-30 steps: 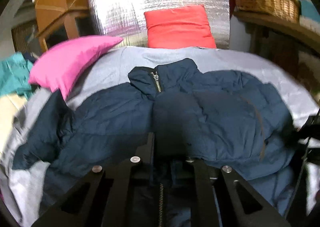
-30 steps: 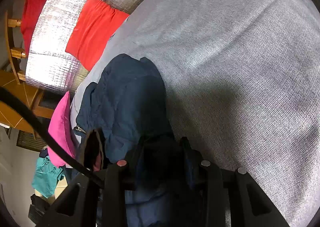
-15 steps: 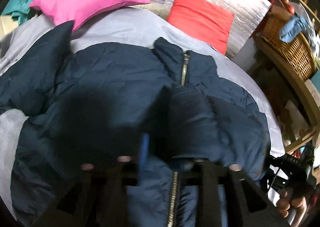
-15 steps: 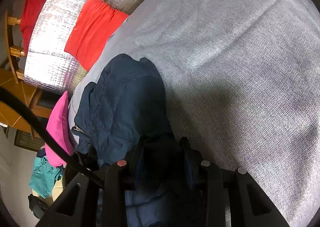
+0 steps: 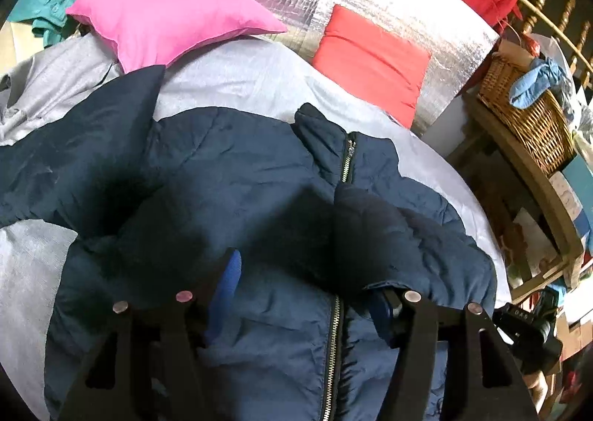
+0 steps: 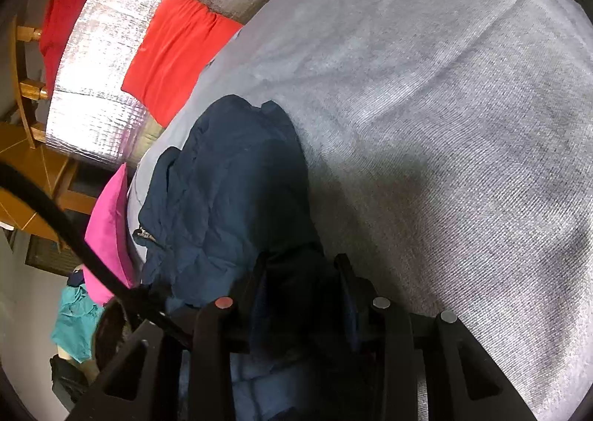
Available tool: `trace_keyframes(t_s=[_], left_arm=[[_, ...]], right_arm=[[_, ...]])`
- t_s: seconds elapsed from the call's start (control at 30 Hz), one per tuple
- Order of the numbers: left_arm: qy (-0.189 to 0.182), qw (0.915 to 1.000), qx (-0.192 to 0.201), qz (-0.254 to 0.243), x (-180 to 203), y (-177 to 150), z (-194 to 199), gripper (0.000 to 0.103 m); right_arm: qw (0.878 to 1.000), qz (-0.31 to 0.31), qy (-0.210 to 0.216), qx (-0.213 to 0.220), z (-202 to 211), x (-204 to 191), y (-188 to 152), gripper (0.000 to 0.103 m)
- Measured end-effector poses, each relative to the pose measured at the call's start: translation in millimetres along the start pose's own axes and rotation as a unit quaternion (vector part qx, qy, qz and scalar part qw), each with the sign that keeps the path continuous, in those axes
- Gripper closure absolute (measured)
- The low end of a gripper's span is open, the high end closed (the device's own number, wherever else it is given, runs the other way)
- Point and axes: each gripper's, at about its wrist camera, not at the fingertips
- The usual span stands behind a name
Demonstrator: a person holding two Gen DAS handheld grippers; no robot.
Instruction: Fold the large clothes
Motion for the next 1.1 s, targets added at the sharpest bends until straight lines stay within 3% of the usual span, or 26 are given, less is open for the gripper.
trace_keyframes(t_s=[0.33,0.63,0.73,0.93,1.0,1.1], left_arm=[[-0.032,0.9954,-0.053,0.073,-26.6,-2.5,-11.7,0.037],[-0.083,0.9686,-0.139,0.188,-62.7,-19.5,-29.8,0.037],[-0.097,0.9595,-0.165,0.206,-70.7,-26.4,-33.0,0.036],[-0.116,0.9507,-0.195,0.212,-73.6,-31.5,-29.6,0.035],[-0.129,0.9433,-0.206,0.226,-76.0,-32.6,-28.8,0.034],[-0.140,0.9372,-0.207,0.243,-83.6,-30.9,-22.5,0.030]], right_arm=[[1.000,0.013,-0.007,0.003,0.6,-4.6,-2.2,0.066],[1.000,0.025,-0.016,0.006,-5.3,-13.7,-3.5,0.066],[0.999,0.029,-0.019,0.006,-6.8,-15.7,-3.3,0.066],[0.999,0.038,-0.023,0.008,-6.5,-17.2,-4.2,0.066],[0.999,0.039,-0.024,0.008,-6.8,-17.7,-4.2,0.066],[0.999,0.040,-0.027,0.009,-6.7,-17.7,-3.9,0.066]])
Point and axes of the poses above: each gripper's, at about its wrist camera, not at the fingertips, and z roughly against the way its jaws point, x to its right, y to its top, and after that the axes turned 5 degrees about x, right-handed
